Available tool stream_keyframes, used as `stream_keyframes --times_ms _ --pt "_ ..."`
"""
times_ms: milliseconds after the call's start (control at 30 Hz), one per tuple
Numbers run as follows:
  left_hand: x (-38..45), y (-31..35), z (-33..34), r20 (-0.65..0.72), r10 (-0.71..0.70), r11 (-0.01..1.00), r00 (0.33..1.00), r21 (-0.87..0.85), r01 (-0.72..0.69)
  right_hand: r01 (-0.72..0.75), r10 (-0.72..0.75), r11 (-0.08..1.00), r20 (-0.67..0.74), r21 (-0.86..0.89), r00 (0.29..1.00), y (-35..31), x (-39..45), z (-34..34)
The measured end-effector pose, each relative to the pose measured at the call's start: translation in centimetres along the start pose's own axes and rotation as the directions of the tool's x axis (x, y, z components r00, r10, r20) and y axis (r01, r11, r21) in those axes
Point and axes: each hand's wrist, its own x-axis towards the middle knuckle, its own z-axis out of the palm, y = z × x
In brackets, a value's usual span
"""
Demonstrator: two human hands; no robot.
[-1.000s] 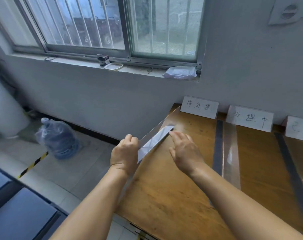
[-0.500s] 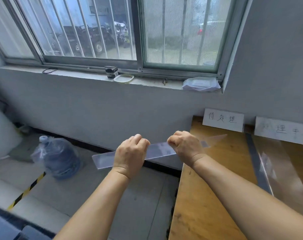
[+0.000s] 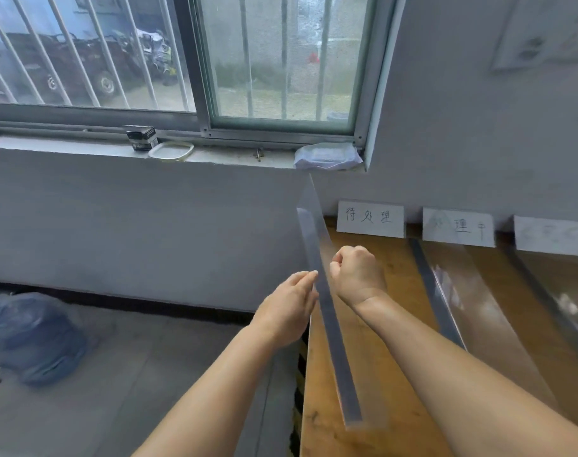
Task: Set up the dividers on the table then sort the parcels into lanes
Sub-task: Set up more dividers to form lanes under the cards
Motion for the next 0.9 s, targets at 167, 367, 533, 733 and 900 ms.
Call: stream_keyframes --times_ms 167,367,533,733,900 --pt "1.6 1.9 3.6 0.144 0.000 0.996 0.990 -0.086 0.012 -0.129 0.131 0.991 0.036 -0.040 0.991 4.0 -0.7 0.2" --pt "2.1 2.3 6.6 0.303 0.001 0.979 0.953 -0.193 0.060 -0.222 0.205 0.969 0.147 0.107 0.968 6.4 -2.2 1.4" --pt "1.9 2.1 6.4 0.299 -0.005 0.958 0.954 -0.273 0.091 -0.276 0.182 0.890 0.272 0.362 0.945 6.4 -3.6 0.0" --pt "2.1 2.0 6.2 0.321 -0.055 0.933 0.946 -0.321 0.163 -0.374 0.046 0.810 0.588 0.451 0.808 7.2 -7.0 -2.2" --pt "2.7 3.0 6.1 0.334 -0.075 0.937 0.939 -0.298 0.181 -0.421 0.073 0.855 0.733 0.303 0.676 7.7 -9.5 -2.8"
